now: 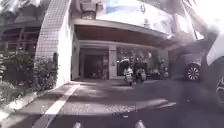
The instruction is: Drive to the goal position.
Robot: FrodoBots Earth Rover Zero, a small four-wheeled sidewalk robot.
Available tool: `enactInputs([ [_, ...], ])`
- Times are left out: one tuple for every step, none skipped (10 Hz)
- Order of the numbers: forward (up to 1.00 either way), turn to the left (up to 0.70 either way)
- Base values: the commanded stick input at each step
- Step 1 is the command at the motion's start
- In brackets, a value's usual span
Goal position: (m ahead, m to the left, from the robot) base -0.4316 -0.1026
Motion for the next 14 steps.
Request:
enactInputs([
  [0.45,0.0],
  [0.45,0.0],
  [0.45,0.0],
  [0.45,0.0],
  [0.45,0.0],
  [0.45,0.0],
  [0.45,0.0],
  [0.45,0.0],
  [0.45,0.0],
  [0.45,0.0],
  [0.45,0.0],
  [0.45,0.0],
  [0.45,0.0],
  [0.45,0.0],
])
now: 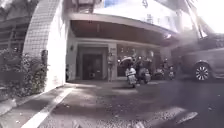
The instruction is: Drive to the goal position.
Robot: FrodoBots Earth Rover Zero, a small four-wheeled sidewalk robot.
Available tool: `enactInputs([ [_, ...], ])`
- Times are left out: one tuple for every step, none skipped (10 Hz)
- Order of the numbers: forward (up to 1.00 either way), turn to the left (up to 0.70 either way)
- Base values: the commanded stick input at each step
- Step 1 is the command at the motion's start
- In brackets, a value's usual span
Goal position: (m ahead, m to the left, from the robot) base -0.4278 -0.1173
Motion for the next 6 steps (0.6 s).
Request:
enactInputs([
  [0.45,0.0],
  [0.45,0.0],
  [0.45,0.0],
  [0.45,0.0],
  [0.45,0.0],
  [0.45,0.0],
])
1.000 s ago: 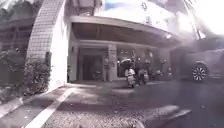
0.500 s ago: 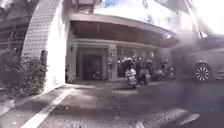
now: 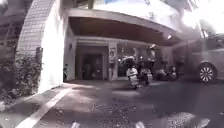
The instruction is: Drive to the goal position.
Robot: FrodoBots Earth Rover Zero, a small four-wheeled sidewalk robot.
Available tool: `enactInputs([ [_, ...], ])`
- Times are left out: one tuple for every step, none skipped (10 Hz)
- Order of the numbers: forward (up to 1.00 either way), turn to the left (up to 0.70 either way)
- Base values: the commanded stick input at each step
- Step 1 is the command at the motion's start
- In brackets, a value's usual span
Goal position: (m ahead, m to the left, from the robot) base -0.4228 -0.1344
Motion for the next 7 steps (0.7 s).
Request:
enactInputs([
  [0.45,0.0],
  [0.45,0.0],
  [0.45,0.0],
  [0.45,0.0],
  [0.45,0.0],
  [0.45,0.0],
  [0.45,0.0],
])
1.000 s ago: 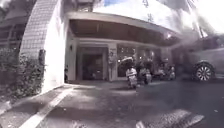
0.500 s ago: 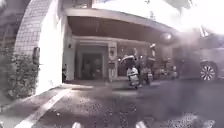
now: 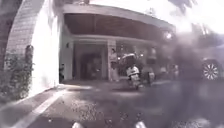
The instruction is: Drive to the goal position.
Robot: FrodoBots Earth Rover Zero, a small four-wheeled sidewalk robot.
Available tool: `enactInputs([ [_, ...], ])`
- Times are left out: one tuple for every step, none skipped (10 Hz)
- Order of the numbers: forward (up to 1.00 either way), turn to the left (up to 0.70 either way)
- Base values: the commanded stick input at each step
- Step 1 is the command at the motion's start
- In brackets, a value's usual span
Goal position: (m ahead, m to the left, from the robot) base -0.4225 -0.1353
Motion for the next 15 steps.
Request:
enactInputs([
  [0.45,0.0],
  [0.45,0.27],
  [0.45,0.27],
  [0.45,0.27],
  [0.45,0.27],
  [0.45,0.27],
  [0.45,0.2],
  [0.45,0.0],
  [0.45,0.0],
  [0.45,0.0],
  [0.45,0.0],
  [0.45,0.0],
  [0.45,0.0],
  [0.45,0.0],
  [0.45,0.0],
])
